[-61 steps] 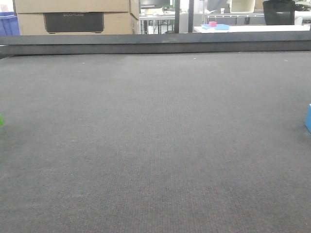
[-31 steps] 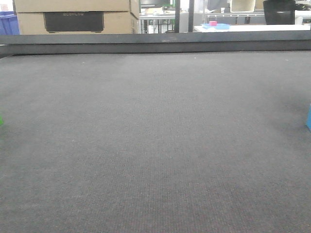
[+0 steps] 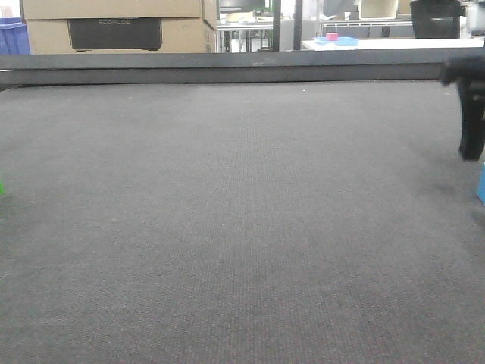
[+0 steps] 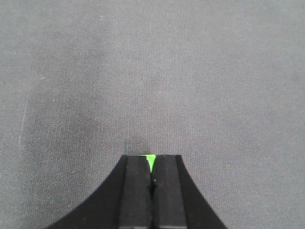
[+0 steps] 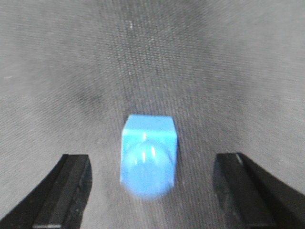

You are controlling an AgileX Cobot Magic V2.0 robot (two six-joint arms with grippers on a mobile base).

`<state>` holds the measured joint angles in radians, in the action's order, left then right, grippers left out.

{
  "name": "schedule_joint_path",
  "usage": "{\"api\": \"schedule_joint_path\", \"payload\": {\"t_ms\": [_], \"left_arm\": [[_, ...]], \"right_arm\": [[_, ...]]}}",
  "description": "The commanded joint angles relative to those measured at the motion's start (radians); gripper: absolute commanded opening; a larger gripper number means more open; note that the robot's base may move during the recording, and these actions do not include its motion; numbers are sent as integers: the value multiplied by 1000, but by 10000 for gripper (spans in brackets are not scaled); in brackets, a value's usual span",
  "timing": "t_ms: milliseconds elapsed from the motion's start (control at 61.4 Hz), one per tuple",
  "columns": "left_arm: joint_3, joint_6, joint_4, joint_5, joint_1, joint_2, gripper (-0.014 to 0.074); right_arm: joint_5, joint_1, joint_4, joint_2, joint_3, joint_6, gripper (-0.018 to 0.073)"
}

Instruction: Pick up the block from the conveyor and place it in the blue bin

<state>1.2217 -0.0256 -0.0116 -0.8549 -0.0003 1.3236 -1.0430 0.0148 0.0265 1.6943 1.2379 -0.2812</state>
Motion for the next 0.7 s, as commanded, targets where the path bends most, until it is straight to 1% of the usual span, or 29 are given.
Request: {"api": "schedule_joint_path", "payload": {"t_ms": [0,212,261,293,359,375,407,424,473,489,603,684], "left_arm": [[6,-6,-10,4,4,2,-111],[6,-6,-13,4,4,2,-111],[6,-13,-13,-2,4,2,-111],[6,-24,-13,-8,4,2,-111],[6,-76,-9,-34,4,2,-111],[6,-97,-8,-40,4,2,-111],[6,-115,-8,-48,4,4,-111],[9,-125,-8,-57,4,6,-111],[24,-132,-8,-84,4,20,-111],[31,-132,-8,-95,4,28,-111],[97,-132,-1,-224,4,94,-111],[145,-132,1,-291,4,152,-111]], "right_arm": [[11,1,1,41,8,-5,412],[37,1,1,110,8,-5,412],[50,1,1,115,8,-5,391],[50,1,1,115,8,-5,356],[50,1,1,115,8,-5,214],[50,1,1,115,8,-5,172],[48,1,1,115,8,-5,82],[48,1,1,115,8,-5,12],[41,1,1,115,8,-5,-145],[38,1,1,115,8,-5,-166],[11,1,1,96,8,-5,-162],[-17,1,1,73,8,-5,-162]]}}
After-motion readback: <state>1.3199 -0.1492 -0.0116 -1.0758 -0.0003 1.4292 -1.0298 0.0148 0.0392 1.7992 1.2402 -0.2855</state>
